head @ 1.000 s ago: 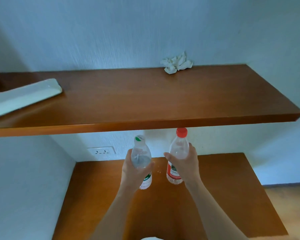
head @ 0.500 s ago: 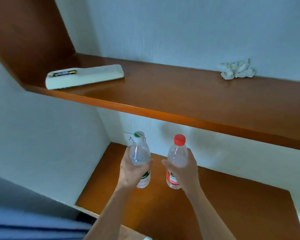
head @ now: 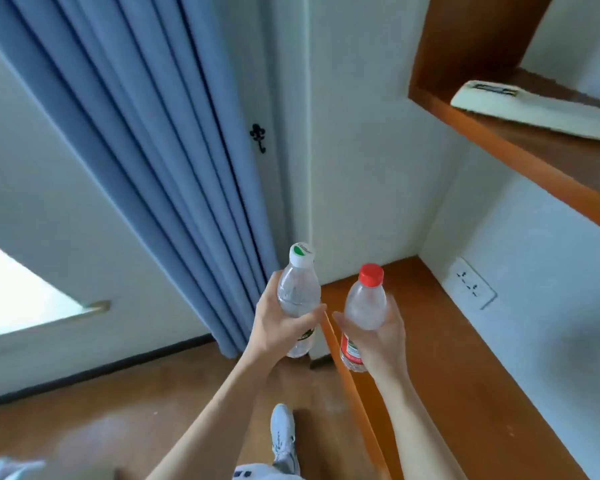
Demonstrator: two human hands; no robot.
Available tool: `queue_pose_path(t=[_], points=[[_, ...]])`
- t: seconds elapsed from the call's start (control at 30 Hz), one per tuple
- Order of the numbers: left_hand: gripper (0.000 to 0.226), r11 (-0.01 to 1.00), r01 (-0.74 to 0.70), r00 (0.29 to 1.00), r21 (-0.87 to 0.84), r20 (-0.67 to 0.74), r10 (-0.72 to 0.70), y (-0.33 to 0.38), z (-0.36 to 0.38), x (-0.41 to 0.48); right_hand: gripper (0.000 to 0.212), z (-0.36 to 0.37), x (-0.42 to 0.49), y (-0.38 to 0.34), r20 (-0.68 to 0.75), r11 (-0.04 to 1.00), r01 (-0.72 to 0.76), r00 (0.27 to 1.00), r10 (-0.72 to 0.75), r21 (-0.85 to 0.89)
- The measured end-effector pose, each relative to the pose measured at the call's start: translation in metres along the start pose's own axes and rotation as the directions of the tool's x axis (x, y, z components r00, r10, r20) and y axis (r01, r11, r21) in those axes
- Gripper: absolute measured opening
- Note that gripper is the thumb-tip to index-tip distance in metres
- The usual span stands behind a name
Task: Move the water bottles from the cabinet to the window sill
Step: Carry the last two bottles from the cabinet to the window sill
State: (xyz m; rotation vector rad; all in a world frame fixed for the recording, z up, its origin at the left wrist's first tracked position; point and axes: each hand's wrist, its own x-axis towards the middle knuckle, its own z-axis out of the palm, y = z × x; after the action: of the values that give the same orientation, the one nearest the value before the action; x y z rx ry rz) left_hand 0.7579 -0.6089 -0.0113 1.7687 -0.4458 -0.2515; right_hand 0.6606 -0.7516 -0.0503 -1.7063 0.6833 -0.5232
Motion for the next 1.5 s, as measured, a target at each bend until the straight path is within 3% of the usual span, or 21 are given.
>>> queue_pose_path(t=[0.2,0.33,0.5,0.73,1.03,1.2,1.5], points=[[0.047,0.993,0.121,0.935,0.009,-0.337,-0.111,-0.023,-0.104,-0.055,0.057,0.097,-0.024,-0.027,0.339,0.997,0.072,0.938,-0.074,0.02],[0.046,0.989,0.151,0.85,0.006,-0.512,-0.126,-0.036,-0.16,-0.089,0.055,0.157,-0.05,-0.045,0.492,0.986,0.165,0.856,-0.159,0.03],[0.044,0.984,0.179,0.729,0.003,-0.672,-0.131,-0.049,-0.222,-0.129,0.064,0.229,-0.086,-0.059,0.633,0.987,0.157,0.763,-0.131,0.015],[0.049,0.978,0.209,0.602,-0.016,-0.786,-0.141,-0.079,-0.318,-0.164,0.064,0.334,-0.131,-0.08,0.75,0.964,0.264,0.635,-0.186,0.016],[0.051,0.975,0.22,0.51,-0.026,-0.849,-0.138,-0.124,-0.474,-0.164,0.074,0.501,-0.169,-0.13,0.803,0.94,0.34,0.551,-0.227,0.033],[0.054,0.977,0.212,0.46,-0.024,-0.879,-0.121,-0.138,-0.555,-0.166,0.068,0.581,-0.192,-0.158,0.824,0.93,0.362,0.507,-0.252,0.061],[0.056,0.967,0.243,0.341,-0.082,-0.925,-0.164,-0.168,-0.639,-0.167,0.061,0.683,-0.21,-0.173,0.872,0.916,0.39,0.412,-0.266,0.095]])
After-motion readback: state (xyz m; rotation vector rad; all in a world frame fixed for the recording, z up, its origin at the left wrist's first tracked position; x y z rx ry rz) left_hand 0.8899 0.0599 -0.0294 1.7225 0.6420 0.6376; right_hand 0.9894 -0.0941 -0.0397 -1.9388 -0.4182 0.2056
